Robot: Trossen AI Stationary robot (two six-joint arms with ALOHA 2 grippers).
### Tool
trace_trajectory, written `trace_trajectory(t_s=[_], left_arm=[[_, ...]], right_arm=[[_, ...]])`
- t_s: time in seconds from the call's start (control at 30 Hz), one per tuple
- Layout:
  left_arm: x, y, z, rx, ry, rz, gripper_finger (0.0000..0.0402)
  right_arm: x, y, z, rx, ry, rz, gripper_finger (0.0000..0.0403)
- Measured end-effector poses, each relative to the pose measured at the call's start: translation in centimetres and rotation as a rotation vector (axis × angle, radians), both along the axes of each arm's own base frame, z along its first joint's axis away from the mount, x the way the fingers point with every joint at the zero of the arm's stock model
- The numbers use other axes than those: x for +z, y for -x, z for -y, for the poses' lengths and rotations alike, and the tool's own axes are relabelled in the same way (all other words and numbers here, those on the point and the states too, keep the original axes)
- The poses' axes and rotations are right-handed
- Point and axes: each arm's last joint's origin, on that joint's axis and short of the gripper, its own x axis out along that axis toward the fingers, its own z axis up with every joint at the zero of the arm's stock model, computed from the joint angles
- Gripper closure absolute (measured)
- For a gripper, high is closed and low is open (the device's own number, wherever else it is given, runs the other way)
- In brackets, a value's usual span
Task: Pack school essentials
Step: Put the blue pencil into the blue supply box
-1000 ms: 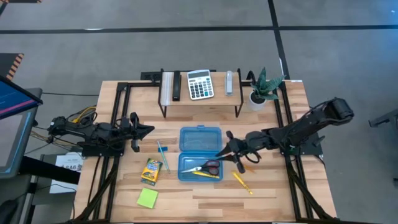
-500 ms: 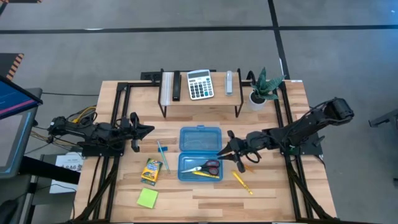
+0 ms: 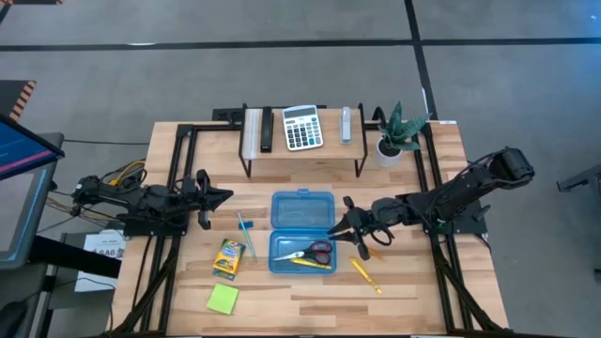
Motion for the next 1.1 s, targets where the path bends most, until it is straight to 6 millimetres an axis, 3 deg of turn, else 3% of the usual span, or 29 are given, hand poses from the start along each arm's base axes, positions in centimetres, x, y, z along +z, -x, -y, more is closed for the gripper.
trace_trajectory(t_s=[0.63, 0.9, 1.1], left_arm=[[0.00, 0.00, 0.00, -0.001, 0.015, 0.003, 0.0397], [0.00, 0.00, 0.01, -0.014, 0.226, 0.051, 0.0397], [0.00, 0.01, -0.04, 0.003, 0.217, 0.050, 0.0397]], right_arm=[[-0.02, -0.01, 0.02, 0.005, 0.016, 0.003, 0.0310], [0.00, -0.01, 0.01, 0.008, 0.026, 0.006, 0.0310], [0.00, -0.02, 0.06, 0.007, 0.028, 0.006, 0.0310]])
